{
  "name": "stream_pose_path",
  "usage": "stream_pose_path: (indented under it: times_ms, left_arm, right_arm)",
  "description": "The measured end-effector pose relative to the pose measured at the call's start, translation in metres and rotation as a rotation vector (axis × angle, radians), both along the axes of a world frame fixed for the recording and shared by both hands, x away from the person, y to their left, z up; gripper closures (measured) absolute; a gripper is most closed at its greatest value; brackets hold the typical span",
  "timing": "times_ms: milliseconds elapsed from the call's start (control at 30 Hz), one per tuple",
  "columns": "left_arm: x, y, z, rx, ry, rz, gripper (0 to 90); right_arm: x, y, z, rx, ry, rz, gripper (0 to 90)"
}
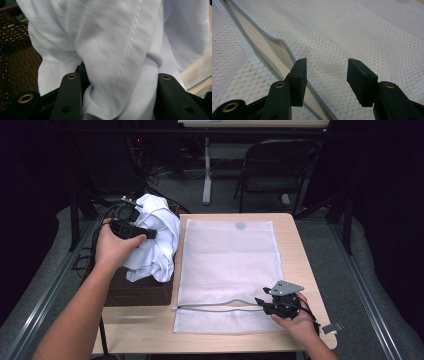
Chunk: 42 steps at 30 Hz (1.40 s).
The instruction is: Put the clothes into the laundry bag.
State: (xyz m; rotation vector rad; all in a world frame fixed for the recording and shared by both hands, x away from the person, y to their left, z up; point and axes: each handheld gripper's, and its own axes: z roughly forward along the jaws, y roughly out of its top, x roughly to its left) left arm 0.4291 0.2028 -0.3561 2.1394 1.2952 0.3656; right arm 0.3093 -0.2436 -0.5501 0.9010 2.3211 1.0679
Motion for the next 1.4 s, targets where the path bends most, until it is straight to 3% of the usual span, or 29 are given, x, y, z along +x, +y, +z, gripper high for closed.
stream_pose_path:
  times_ms: [867,1400]
  left_arm:
    - [-0.027,-0.041,0.004,0.020,-0.002,-0.171,59.0]
    - [-0.063,-0.065,-0.013,-0.006,-0.018,-0.291,59.0]
  right_arm:
    - [0.000,0.005,0.001,-0.004,0.008,0.041,56.0]
    - [0.001,0.011,0.003,0.007,0.024,0.069,57.7]
